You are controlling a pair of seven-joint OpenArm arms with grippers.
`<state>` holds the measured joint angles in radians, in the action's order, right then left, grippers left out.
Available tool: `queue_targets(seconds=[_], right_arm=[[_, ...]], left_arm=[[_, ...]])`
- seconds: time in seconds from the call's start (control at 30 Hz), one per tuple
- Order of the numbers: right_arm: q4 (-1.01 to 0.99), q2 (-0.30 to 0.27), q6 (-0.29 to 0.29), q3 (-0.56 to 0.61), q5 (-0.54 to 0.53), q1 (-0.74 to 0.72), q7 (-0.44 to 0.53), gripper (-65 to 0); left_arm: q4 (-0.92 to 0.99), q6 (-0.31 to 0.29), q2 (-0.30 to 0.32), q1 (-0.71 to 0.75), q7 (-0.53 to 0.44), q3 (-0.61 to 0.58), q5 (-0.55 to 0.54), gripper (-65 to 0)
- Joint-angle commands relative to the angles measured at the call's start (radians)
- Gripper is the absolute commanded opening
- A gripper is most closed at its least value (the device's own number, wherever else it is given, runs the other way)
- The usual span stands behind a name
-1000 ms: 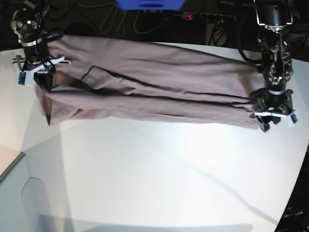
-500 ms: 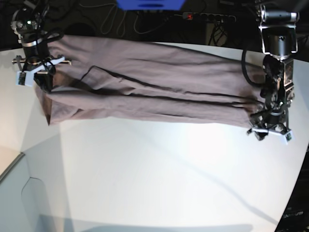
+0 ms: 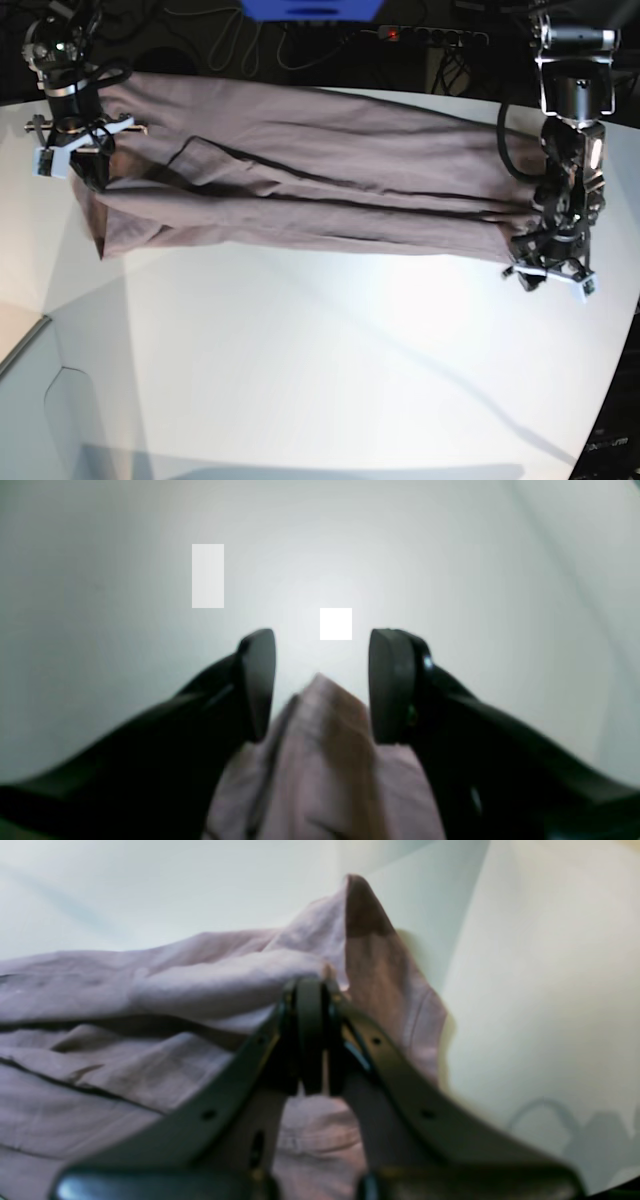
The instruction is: Layout the t-shirt on the table in an organized manner, then fold the t-shirt properly
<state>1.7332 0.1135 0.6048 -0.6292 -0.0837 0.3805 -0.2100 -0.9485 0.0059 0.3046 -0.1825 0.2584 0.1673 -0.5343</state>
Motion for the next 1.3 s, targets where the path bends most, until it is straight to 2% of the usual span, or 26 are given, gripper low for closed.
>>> queue_targets(seconds=[0.0,0.1,0.5,0.73,0.93,1.27], right_arm=[[0.015,-0.007,0.004,-0.002,-0.017,0.001,0.028,-65.0],[0.015,-0.007,0.004,-0.002,-0.017,0.001,0.028,-65.0],[0.017,-0.005,0.004,-0.002,-0.017,0.004,0.028,-65.0],[0.018,-0.005,0.004,-0.002,-0.017,0.002,0.028,-65.0],[0.024,-0.005,0.004,-0.002,-0.017,-0.004,0.028,-65.0],[0.054,-0.016,0.004,-0.001,-0.017,-0.120,0.025,-65.0]], left_arm=[[-0.014,-0.004,0.011,-0.018,-0.020,-0.012,-0.004,-35.8],[-0.014,-0.004,0.011,-0.018,-0.020,-0.031,-0.004,-36.7],[-0.014,-0.004,0.011,-0.018,-0.020,-0.030,-0.004,-65.0],[-0.048,-0.004,0.015,0.004,-0.020,-0.027,-0.013,-65.0],[-0.175,0.001,0.017,0.045,-0.021,-0.025,-0.014,-65.0],[-0.304,0.001,0.018,0.042,-0.026,-0.024,-0.014,-65.0]])
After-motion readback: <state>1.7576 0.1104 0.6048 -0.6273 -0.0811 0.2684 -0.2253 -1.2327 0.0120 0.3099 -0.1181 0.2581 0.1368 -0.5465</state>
